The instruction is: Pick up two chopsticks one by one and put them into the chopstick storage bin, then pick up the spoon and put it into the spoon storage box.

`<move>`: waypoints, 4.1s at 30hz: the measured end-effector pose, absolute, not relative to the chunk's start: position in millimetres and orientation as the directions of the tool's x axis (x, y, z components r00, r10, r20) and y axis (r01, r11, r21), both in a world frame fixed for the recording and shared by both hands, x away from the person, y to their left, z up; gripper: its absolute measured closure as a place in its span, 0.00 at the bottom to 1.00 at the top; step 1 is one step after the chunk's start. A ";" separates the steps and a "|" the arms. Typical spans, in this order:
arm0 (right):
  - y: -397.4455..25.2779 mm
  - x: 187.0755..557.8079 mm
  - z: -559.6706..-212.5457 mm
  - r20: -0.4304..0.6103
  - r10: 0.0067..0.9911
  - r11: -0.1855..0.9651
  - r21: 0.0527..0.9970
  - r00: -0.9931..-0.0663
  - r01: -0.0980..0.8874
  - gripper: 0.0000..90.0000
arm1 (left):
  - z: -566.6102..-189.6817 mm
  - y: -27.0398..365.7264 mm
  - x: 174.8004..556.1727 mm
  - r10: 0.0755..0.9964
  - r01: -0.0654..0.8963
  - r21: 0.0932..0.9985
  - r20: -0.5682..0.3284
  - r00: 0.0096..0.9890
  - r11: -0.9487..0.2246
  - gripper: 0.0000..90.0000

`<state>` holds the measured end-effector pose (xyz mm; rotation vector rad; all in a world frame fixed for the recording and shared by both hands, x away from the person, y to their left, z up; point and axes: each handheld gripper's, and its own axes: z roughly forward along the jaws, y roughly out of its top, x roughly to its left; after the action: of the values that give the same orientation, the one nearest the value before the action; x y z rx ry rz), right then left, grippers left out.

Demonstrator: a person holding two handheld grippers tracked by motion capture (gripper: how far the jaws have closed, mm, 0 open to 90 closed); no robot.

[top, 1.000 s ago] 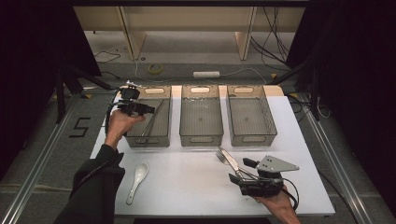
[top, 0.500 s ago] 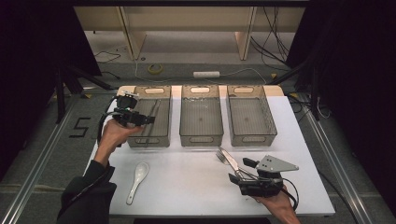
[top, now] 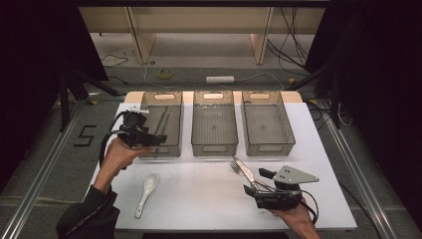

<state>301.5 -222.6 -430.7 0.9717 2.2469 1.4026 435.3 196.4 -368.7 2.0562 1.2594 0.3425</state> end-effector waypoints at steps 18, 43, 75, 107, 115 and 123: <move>-226.2 303.7 -433.5 0.098 0.694 0.278 0.878 -0.714 0.391 0.27 | -386.8 192.8 405.1 0.853 0.675 0.669 -0.118 0.509 -0.310 0.20; -226.3 303.0 -433.0 0.096 0.698 0.275 0.879 -0.710 0.389 0.27 | -405.5 190.7 380.6 0.865 0.715 0.613 -0.099 0.491 -0.335 0.20; -222.1 299.6 -430.4 0.077 0.689 0.297 0.877 -0.720 0.377 0.27 | -447.9 199.0 349.9 0.887 0.851 0.305 -0.039 0.459 -0.427 0.36; -221.4 299.9 -431.0 0.077 0.691 0.299 0.875 -0.719 0.381 0.27 | -463.1 199.1 345.1 0.853 0.826 0.268 -0.026 0.521 -0.496 0.82; -222.3 299.8 -430.9 0.075 0.692 0.299 0.876 -0.718 0.379 0.27 | -458.8 206.3 350.8 0.855 0.820 0.333 -0.071 0.514 -0.466 0.94; -222.2 299.7 -430.8 0.075 0.692 0.298 0.877 -0.718 0.378 0.27 | -456.4 205.3 349.9 0.847 0.808 0.350 -0.068 0.527 -0.474 0.95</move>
<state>299.7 -222.2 -430.8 0.9672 2.2531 1.3878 349.9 205.3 -456.4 2.4308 1.3707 0.1623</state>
